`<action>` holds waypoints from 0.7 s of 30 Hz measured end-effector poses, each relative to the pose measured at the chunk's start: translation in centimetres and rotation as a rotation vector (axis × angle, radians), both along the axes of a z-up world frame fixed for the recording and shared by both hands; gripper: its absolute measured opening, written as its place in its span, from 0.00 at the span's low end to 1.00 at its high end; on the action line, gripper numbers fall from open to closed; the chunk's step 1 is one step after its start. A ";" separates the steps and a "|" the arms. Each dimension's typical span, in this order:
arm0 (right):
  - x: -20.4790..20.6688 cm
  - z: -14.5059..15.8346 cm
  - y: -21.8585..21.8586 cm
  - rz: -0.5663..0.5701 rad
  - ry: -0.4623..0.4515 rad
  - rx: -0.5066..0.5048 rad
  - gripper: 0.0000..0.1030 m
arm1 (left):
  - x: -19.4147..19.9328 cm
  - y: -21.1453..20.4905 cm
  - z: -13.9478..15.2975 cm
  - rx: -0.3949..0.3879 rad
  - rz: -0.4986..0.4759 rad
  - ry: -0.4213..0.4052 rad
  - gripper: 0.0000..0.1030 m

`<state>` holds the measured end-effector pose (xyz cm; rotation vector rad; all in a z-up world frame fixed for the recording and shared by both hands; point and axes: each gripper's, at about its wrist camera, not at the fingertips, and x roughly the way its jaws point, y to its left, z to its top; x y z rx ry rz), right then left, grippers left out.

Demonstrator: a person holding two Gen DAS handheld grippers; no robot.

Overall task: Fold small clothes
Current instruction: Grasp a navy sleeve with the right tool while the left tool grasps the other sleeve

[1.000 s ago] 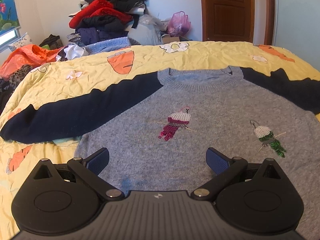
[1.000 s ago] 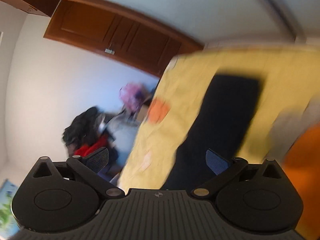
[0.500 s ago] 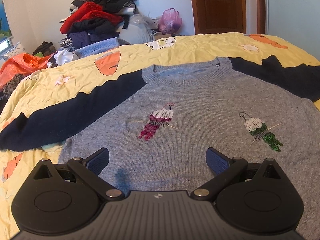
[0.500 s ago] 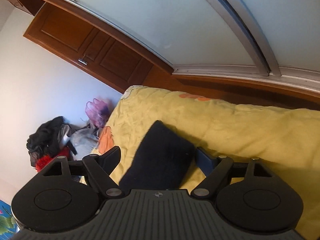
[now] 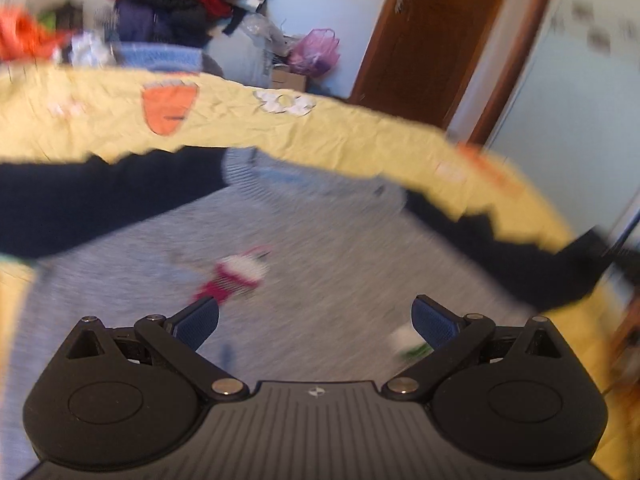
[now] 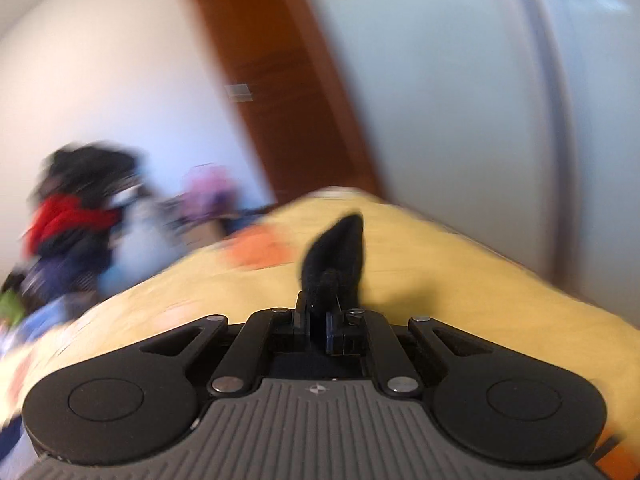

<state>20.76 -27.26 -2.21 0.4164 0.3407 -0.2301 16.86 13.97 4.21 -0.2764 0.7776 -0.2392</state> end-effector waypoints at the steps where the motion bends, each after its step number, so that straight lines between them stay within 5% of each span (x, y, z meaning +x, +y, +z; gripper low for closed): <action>1: -0.1 0.6 2.6 0.064 -0.016 -0.035 0.13 | 0.4 0.2 0.0 -0.079 0.017 -0.003 1.00; 6: 0.3 -0.7 13.3 0.347 0.055 -0.136 0.13 | 3.7 -1.1 -0.3 -0.396 -0.027 -0.006 1.00; 12: 0.3 -2.2 15.8 0.368 0.097 -0.131 0.13 | 8.8 -5.5 -2.6 -0.573 -0.140 0.167 1.00; 14: -0.1 -1.9 15.9 0.365 0.089 -0.146 0.13 | 10.3 -7.2 -3.3 -0.592 -0.176 0.220 0.98; 20: -0.2 -2.2 17.6 0.403 0.109 -0.303 0.13 | 12.6 -11.7 -3.7 -0.506 -0.241 0.289 0.65; 21: -0.2 -2.3 18.0 0.406 0.111 -0.327 0.13 | 12.8 -12.2 -3.9 -0.485 -0.245 0.305 0.48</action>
